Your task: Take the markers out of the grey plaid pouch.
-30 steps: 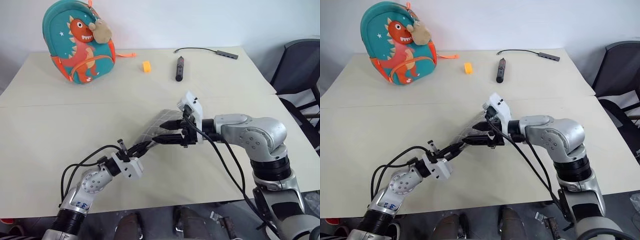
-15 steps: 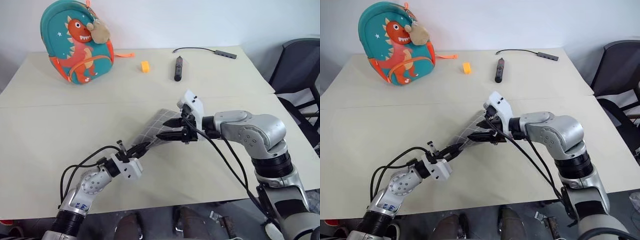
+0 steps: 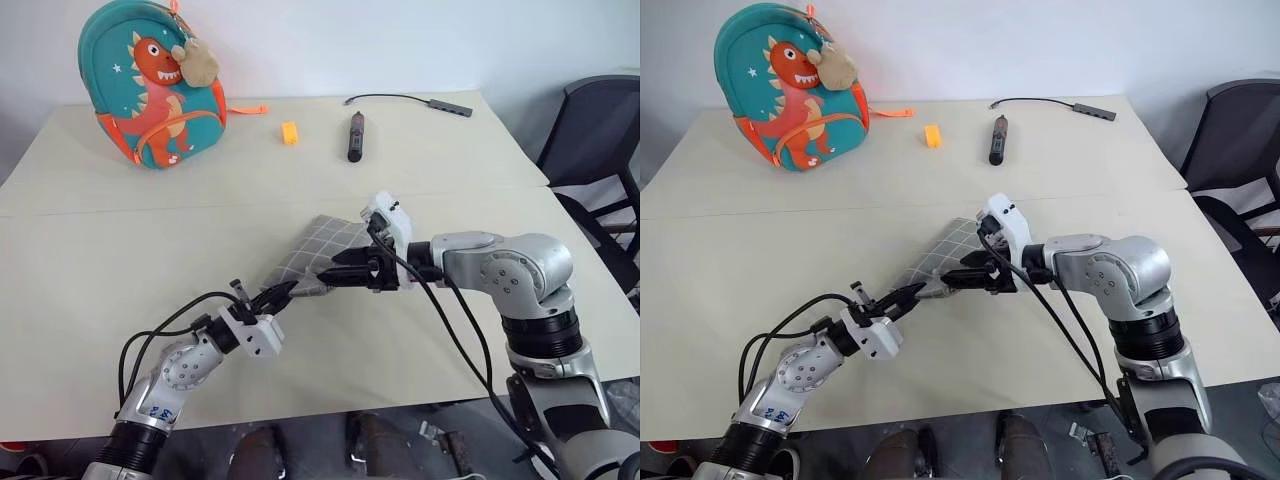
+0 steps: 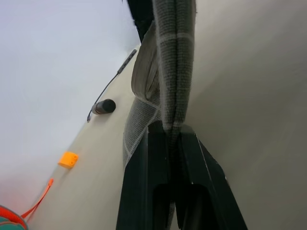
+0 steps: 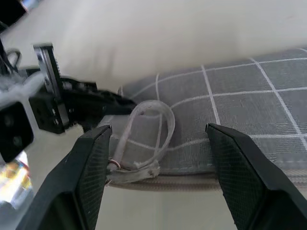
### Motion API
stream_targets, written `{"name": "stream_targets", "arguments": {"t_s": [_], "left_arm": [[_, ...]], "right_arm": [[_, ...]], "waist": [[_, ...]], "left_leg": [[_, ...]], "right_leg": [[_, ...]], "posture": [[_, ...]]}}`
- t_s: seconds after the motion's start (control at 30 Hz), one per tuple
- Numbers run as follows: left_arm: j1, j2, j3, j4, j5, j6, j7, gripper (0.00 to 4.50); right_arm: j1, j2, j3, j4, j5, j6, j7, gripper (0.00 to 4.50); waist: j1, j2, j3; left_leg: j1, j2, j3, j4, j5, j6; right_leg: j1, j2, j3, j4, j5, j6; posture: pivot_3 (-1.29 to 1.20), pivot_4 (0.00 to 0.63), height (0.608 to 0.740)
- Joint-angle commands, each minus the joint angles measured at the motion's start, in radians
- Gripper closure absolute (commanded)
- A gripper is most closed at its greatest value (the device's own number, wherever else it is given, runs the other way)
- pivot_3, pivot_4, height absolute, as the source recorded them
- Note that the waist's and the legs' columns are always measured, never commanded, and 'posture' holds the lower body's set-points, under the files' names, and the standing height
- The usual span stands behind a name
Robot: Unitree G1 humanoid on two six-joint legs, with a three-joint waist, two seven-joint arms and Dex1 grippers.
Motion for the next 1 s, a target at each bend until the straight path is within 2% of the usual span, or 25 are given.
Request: {"name": "stream_targets", "arguments": {"t_s": [0.03, 0.33, 0.57, 0.67, 0.93, 1.0], "left_arm": [[0.000, 0.003, 0.011, -0.028, -0.001, -0.004, 0.023, 4.50], [0.002, 0.002, 0.013, -0.032, 0.000, 0.000, 0.031, 4.50], [0.006, 0.002, 0.014, -0.040, -0.002, 0.002, 0.031, 4.50], [0.008, 0.002, 0.014, -0.040, -0.001, 0.003, 0.033, 4.50], [0.007, 0.003, 0.014, -0.041, -0.004, 0.005, 0.035, 4.50], [0.007, 0.003, 0.015, -0.041, -0.006, 0.006, 0.035, 4.50]], "right_arm": [[-0.007, -0.003, -0.009, -0.018, 0.000, -0.012, 0.010, 1.24], [0.021, 0.003, 0.019, -0.077, 0.028, 0.018, 0.027, 1.24], [0.027, -0.049, 0.101, -0.038, -0.094, -0.092, 0.025, 1.24], [0.027, -0.042, 0.095, -0.024, -0.097, -0.098, 0.034, 1.78], [0.027, -0.003, 0.048, -0.024, -0.058, -0.058, 0.042, 4.47], [0.023, 0.009, 0.028, -0.022, -0.043, -0.045, 0.041, 4.47]], "waist": [[0.000, 0.000, 0.000], [0.001, 0.000, 0.000], [0.001, 0.000, 0.000], [0.001, 0.000, 0.000], [0.001, 0.000, 0.000], [0.001, 0.000, 0.000]], "left_leg": [[0.000, 0.000, 0.000, 0.000, 0.000, 0.000], [0.000, 0.000, 0.000, 0.000, 0.000, 0.000], [0.000, 0.000, 0.000, 0.000, 0.000, 0.000], [0.000, 0.000, 0.000, 0.000, 0.000, 0.000], [0.000, 0.000, 0.000, 0.000, 0.000, 0.000], [0.000, 0.000, 0.000, 0.000, 0.000, 0.000]], "right_leg": [[0.000, 0.000, 0.000, 0.000, 0.000, 0.000], [0.000, 0.000, 0.000, 0.000, 0.000, 0.000], [0.000, 0.000, 0.000, 0.000, 0.000, -0.001], [0.000, 0.000, 0.000, 0.000, -0.001, -0.001], [0.000, 0.000, 0.000, 0.000, 0.000, -0.001], [0.000, 0.000, 0.000, 0.000, 0.000, -0.001]], "posture": [[0.00, 0.150, 0.740], [0.00, 0.150, 0.740], [0.00, 0.150, 0.740], [0.00, 0.150, 0.740], [0.00, 0.150, 0.740], [0.00, 0.150, 0.740]]}}
